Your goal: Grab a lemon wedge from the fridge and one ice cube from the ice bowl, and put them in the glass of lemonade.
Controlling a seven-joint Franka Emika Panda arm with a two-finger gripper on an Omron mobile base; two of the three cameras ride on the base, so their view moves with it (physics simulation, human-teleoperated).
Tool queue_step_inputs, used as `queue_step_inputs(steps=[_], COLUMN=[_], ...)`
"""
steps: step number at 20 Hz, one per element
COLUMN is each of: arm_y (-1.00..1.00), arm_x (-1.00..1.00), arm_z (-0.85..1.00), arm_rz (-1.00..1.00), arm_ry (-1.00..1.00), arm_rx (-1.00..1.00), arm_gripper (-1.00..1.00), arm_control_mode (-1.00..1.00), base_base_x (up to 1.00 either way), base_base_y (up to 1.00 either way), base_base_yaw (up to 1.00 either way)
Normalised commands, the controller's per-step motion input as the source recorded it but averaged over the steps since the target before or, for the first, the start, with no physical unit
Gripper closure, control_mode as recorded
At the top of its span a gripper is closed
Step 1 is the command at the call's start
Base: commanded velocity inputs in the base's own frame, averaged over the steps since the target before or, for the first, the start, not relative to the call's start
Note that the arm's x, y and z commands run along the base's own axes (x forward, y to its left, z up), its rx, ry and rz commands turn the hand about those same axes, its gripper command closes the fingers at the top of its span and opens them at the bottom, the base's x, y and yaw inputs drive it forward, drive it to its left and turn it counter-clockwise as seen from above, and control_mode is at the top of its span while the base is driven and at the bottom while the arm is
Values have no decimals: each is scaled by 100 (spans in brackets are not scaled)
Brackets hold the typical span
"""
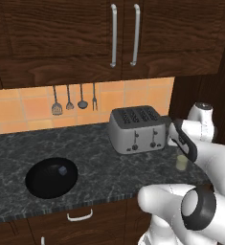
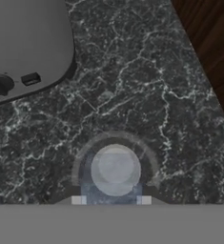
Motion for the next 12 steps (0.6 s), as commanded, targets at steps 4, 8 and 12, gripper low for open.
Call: queue_step_inputs(steps=[4,8,12], arm_y=[1,0,0], arm_x=[0,2,0], arm_z=[-20,-7,-4], arm_rz=[0,0,0], arm_ry=[-4,0,0], arm_rx=[0,0,0], arm_gripper=[100,100,100], arm_control_mode=[-100,-100,-100], base_base_x=[0,0,0], base_base_y=[0,0,0], base_base_yaw=[0,0,0])
